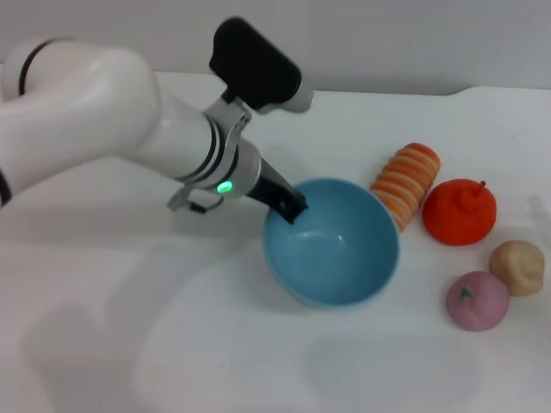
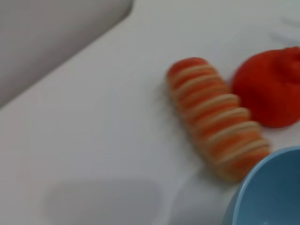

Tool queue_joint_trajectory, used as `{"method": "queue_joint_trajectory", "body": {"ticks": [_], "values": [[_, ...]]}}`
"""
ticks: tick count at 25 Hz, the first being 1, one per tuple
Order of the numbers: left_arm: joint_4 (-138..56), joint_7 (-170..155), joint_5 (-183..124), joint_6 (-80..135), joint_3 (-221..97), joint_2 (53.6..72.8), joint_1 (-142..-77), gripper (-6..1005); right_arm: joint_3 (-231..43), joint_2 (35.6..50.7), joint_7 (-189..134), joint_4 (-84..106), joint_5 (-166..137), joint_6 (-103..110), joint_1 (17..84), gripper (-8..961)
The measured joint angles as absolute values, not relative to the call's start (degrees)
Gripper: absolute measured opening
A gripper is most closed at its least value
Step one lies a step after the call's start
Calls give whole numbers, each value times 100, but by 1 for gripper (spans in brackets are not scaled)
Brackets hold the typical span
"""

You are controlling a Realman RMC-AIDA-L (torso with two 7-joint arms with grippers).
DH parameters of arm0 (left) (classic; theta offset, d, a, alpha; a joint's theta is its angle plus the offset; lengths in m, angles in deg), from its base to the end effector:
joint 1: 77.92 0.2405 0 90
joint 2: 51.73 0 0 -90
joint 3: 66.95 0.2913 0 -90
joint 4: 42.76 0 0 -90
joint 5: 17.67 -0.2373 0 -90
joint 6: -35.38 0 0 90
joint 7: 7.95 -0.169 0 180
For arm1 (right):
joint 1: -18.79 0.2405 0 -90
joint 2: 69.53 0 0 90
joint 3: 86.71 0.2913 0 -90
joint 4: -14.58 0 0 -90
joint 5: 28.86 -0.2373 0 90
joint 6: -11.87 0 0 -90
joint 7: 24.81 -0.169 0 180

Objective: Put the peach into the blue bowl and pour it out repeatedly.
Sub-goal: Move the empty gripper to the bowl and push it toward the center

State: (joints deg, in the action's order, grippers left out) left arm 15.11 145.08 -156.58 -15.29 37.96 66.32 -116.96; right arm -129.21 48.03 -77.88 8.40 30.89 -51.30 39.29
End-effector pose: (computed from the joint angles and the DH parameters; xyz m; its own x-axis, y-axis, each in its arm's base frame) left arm -0.1979 0.4297 -0.1495 0.8439 0.5307 -0.0791 0.4356 -0.7637 -0.4764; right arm 0.4313 0.3426 -0.0413 0.3604 -0.2842 -0.8885 -0.9314 -0.1619 -0.3260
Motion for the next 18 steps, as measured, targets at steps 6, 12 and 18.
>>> {"method": "queue_joint_trajectory", "body": {"ticks": [6, 12, 18], "values": [[1510, 14816, -16029, -2131, 3354, 6637, -12060, -1, -12892, 4818, -10890, -1778, 5726, -5032, 3489, 538], [1519, 14859, -16018, -2230, 3161, 6639, -12150, 0, -12541, 4866, -13521, -4032, 8322, -5845, 3591, 527], [1500, 15030, -15995, -2292, 2894, 6639, -12225, -2, -12502, 4863, -14701, -4805, 10170, -7468, 4280, 517]]}}
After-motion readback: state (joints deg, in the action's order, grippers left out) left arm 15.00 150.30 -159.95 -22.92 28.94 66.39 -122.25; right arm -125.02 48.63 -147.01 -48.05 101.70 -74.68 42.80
